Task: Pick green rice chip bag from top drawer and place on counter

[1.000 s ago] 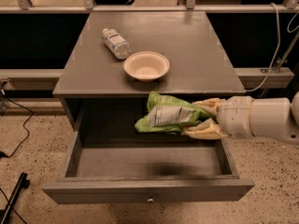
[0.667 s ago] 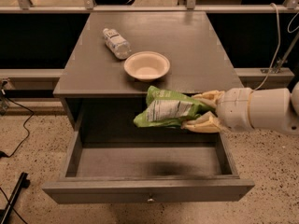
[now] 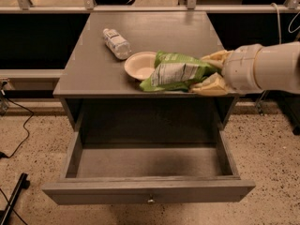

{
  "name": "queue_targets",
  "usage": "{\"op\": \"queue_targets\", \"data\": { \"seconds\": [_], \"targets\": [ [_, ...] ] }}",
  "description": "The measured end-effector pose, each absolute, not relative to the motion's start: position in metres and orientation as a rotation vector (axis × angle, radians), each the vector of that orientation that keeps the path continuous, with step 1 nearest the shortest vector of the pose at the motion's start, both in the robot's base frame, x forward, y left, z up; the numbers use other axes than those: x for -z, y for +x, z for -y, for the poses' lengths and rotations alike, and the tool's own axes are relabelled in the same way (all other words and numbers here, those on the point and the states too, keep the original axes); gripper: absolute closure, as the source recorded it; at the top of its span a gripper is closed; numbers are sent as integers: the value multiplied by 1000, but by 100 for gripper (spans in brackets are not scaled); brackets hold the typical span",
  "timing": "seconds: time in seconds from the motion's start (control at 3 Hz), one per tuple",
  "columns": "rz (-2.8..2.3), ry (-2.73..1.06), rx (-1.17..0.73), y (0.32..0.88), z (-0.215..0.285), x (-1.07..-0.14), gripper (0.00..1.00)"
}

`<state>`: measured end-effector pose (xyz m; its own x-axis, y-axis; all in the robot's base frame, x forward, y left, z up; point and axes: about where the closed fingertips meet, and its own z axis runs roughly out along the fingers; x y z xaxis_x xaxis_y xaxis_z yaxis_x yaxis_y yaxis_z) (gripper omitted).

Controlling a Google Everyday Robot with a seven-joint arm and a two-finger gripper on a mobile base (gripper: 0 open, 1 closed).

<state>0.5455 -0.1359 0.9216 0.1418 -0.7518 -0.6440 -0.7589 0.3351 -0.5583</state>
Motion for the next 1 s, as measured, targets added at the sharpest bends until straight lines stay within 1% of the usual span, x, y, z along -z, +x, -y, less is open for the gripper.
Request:
{"op": "queue_targets", "data": {
  "seconds": [0.67,1.0],
  "targets": [
    [-1703,-1193,109,617,176,-940,100],
    [-1799,-1091,163,649,201,-926,100]
  ]
}}
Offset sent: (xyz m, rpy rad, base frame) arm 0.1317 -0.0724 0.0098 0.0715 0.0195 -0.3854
